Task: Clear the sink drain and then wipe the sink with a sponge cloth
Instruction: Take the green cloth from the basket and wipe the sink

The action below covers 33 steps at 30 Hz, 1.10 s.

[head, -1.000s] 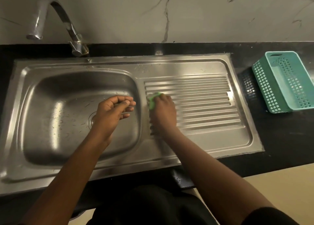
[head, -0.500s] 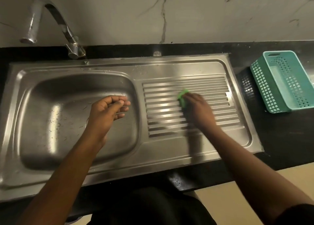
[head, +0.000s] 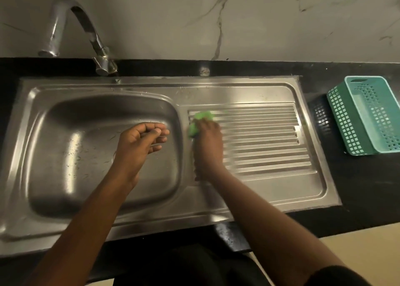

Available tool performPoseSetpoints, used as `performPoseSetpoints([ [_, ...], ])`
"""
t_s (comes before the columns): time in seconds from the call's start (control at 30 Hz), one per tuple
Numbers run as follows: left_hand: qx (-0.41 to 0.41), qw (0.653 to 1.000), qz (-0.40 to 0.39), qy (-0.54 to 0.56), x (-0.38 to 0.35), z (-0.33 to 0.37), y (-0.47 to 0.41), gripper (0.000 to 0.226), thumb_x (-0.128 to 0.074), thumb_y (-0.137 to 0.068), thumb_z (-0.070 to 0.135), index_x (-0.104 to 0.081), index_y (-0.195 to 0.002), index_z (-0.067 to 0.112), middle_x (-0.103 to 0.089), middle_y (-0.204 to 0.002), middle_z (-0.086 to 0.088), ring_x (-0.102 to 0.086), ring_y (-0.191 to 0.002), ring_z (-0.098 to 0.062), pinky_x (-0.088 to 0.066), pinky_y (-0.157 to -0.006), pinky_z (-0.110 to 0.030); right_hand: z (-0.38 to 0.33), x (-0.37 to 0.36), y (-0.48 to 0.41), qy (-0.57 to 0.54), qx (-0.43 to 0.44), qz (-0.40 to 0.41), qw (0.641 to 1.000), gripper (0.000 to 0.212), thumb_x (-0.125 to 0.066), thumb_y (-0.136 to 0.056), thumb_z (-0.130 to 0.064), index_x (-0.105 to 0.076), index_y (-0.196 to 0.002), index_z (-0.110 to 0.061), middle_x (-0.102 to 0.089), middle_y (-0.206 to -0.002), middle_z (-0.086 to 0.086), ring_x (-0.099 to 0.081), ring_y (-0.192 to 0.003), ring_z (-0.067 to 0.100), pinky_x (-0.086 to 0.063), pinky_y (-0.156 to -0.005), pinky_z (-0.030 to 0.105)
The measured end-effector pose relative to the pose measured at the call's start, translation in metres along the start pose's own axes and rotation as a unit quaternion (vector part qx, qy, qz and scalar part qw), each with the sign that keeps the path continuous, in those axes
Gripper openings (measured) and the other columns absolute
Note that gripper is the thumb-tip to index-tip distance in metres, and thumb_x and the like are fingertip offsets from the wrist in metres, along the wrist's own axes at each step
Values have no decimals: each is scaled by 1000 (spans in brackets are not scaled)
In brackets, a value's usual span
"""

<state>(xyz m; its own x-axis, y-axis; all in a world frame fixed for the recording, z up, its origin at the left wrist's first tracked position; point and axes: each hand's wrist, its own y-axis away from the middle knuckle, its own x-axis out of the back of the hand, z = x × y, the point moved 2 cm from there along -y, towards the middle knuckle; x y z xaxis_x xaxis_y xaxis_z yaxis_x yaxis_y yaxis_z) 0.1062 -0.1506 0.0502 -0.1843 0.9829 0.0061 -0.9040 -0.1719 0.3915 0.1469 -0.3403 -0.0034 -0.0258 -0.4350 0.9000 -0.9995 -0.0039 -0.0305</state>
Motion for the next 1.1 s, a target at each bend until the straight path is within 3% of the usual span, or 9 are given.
performPoseSetpoints([
  [0.13,-4,1000,8,2,0,2,-1,20,-58,-105,10,-76,-114,8,-82,-107,-9,-75,-101,-24,-58,-86,-34,-48,-19,-10,54,148,-95,983,47,-62,-85,-6,-68,-132,-12,-67,-134,9,-54,-126,33,-46,-106,44],
  [0.27,-6,1000,10,10,5,1,-1,19,-58,-105,9,-75,-113,9,-81,-107,-10,-74,-100,-24,-57,-84,-32,6,7,-35,88,247,-102,960,54,-67,-85,-7,-65,-138,-14,-67,-137,9,-58,-127,31,-47,-107,38],
  [0.43,-2,1000,15,21,13,-6,1,19,-59,-105,9,-77,-111,12,-82,-107,-11,-75,-101,-26,-58,-85,-33,140,71,-65,121,24,-26,992,51,-70,-93,-15,-59,-143,-19,-61,-142,11,-55,-130,31,-47,-108,39],
  [0.53,4,1000,16,22,14,-9,-1,19,-60,-104,10,-77,-111,12,-82,-105,-8,-76,-102,-27,-58,-84,-32,192,101,-76,144,-59,-22,988,38,-66,-96,-16,-62,-133,-24,-69,-126,13,-66,-108,32,-54,-82,36],
  [0.6,5,1000,17,23,13,-10,-3,19,-60,-104,11,-77,-113,11,-83,-105,-8,-77,-102,-27,-60,-83,-30,193,103,-86,112,-150,12,982,29,-65,-96,-14,-68,-123,-21,-73,-112,15,-69,-96,34,-46,-71,30],
  [0.7,3,1000,13,20,10,-10,-5,20,-60,-104,11,-77,-115,10,-83,-105,-7,-77,-104,-29,-61,-83,-30,153,72,-91,57,-222,68,971,27,-56,-97,-9,-71,-121,-11,-67,-126,20,-62,-117,35,-50,-94,34],
  [0.83,9,1000,12,21,6,-8,-8,21,-60,-105,11,-76,-117,9,-83,-106,-8,-77,-107,-31,-61,-86,-32,63,18,-75,54,-102,32,993,42,-47,-101,-6,-57,-142,-6,-54,-148,18,-36,-147,34,-26,-124,40],
  [0.97,16,1000,12,21,-2,-5,-11,20,-59,-105,10,-76,-117,7,-82,-107,-10,-76,-108,-32,-60,-89,-36,-13,-18,-50,30,59,-54,996,50,-51,-99,-9,-52,-150,-10,-45,-159,15,-27,-155,31,-21,-127,43],
  [1.1,8,1000,7,11,-7,-1,-15,20,-59,-105,10,-76,-114,8,-83,-104,-7,-76,-104,-27,-60,-89,-36,-10,-16,-50,62,199,-119,971,56,-63,-96,-13,-52,-151,-13,-49,-157,11,-35,-152,30,-29,-125,43],
])
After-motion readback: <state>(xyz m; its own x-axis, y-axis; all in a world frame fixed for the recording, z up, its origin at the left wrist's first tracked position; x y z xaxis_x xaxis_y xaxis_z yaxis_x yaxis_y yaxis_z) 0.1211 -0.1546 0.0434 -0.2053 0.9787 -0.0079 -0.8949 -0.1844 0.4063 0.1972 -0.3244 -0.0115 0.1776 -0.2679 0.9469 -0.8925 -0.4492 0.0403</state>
